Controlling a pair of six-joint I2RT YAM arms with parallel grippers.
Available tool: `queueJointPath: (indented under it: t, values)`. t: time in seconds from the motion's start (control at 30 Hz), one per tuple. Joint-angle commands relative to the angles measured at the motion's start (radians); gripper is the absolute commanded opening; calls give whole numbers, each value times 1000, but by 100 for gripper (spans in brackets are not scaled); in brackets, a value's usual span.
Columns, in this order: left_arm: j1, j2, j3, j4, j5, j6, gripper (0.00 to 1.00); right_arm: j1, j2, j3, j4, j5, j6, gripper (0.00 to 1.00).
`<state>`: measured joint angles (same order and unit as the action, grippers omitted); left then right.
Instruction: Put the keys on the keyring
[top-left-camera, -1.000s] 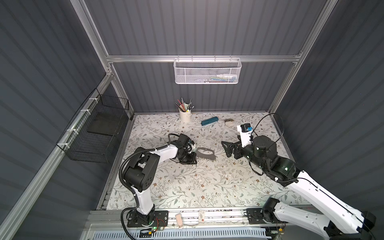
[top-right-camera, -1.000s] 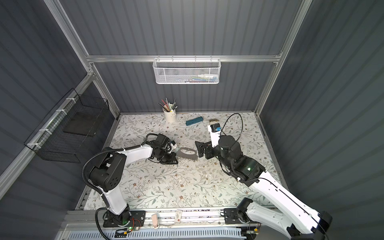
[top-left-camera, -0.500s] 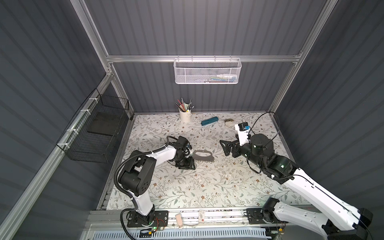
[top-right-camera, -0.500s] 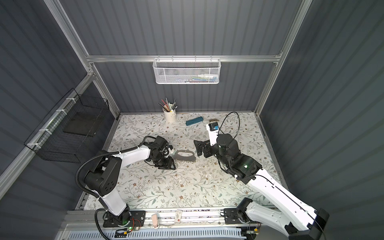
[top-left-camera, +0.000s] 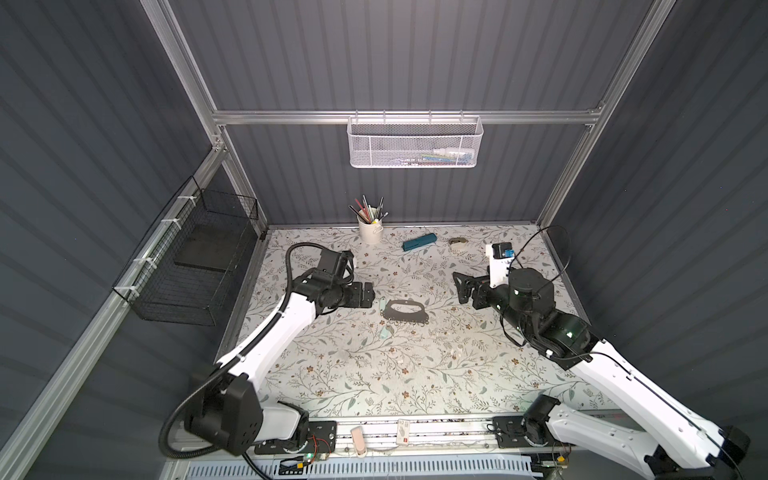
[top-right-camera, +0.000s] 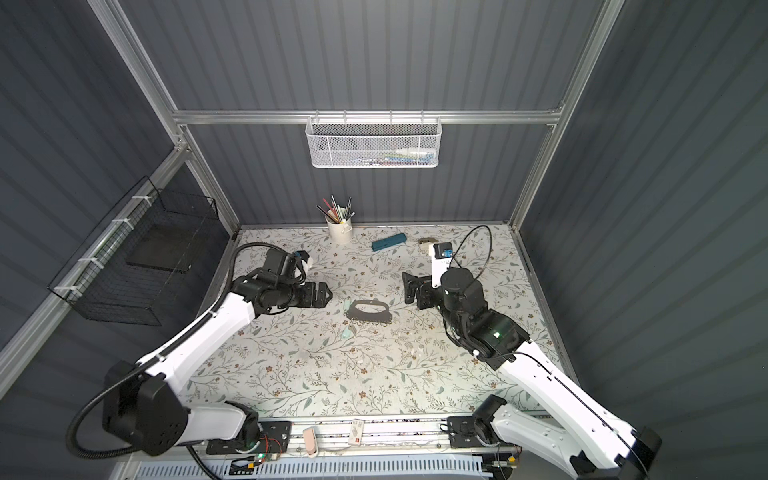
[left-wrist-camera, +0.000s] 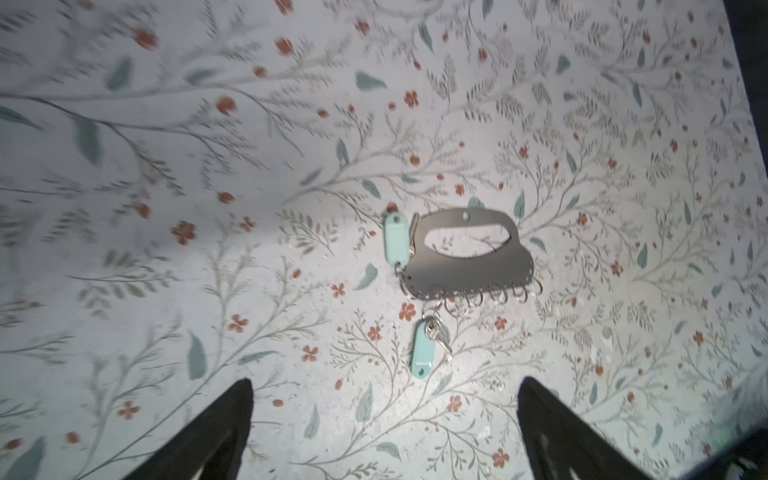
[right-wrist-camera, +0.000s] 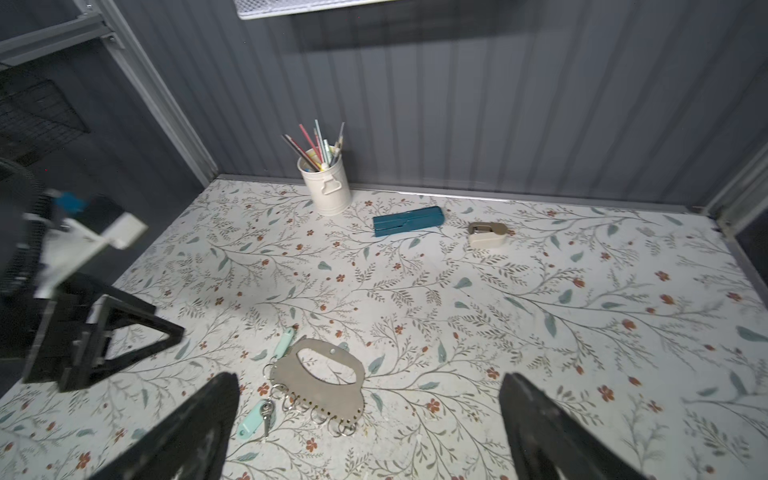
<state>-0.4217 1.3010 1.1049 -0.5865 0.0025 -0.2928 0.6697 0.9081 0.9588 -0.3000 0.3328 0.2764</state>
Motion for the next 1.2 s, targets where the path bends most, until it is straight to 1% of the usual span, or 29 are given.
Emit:
queueJointPath:
  t: [0.0,0.03,0.07,0.13,0.23,0.27,0.3,0.37,0.47,0.53,0.63,0.73,0.77,0.8,0.83,0.87,0.9,0.97,1.0,1.03,1.1,1.13,1.17]
  values:
    - [2,-85,-27,86,-341,-56,100,-42,-40,-54,18,113,49,99]
    - [3,-108,-48,109,-428,-75,100,-65,-53,-76,24,130,60,99]
    - [3,-122,-73,138,-493,-76,100,-81,-64,-98,27,149,70,99]
    - [3,-144,-140,207,-626,-51,100,-130,-92,-156,48,204,91,99]
    - [7,-138,-265,350,-787,27,100,-226,-121,-253,96,205,91,99]
    - [14,-126,-296,395,-831,45,100,-252,-123,-281,116,210,80,99]
    - [29,-107,-325,448,-852,67,100,-276,-123,-314,140,229,68,99]
    - [72,-61,-380,552,-842,105,100,-314,-114,-377,203,262,26,99]
    - [141,38,-441,700,-802,125,100,-378,-76,-481,337,284,-39,99]
    - [176,105,-452,771,-772,138,100,-416,-35,-540,445,278,-77,99]
    - [209,205,-506,973,-686,199,100,-463,62,-600,618,257,-141,99]
    - [240,296,-568,1243,-640,266,100,-509,188,-651,812,194,-204,99]
    - [247,295,-562,1220,-620,261,100,-527,218,-655,869,167,-224,99]
    - [258,301,-593,1312,-592,264,100,-540,241,-635,843,130,-227,99]
    - [270,310,-623,1384,-542,261,100,-556,255,-643,888,89,-234,99]
    - [282,332,-651,1441,-480,271,100,-574,276,-665,985,40,-244,99]
    - [283,367,-681,1541,-462,280,100,-585,295,-673,1045,-4,-257,99]
    - [285,422,-693,1635,-451,292,100,-607,324,-671,1098,-60,-261,99]
    - [287,418,-669,1589,-444,285,100,-617,338,-667,1113,-90,-264,99]
    - [290,407,-645,1506,-421,284,100,-626,347,-663,1119,-120,-264,99]
    - [323,418,-648,1541,-348,281,100,-642,368,-660,1151,-172,-259,99]
    - [332,406,-646,1507,-321,276,100,-648,384,-666,1170,-195,-260,99]
    - [339,404,-649,1500,-303,274,100,-659,432,-689,1250,-216,-264,99]
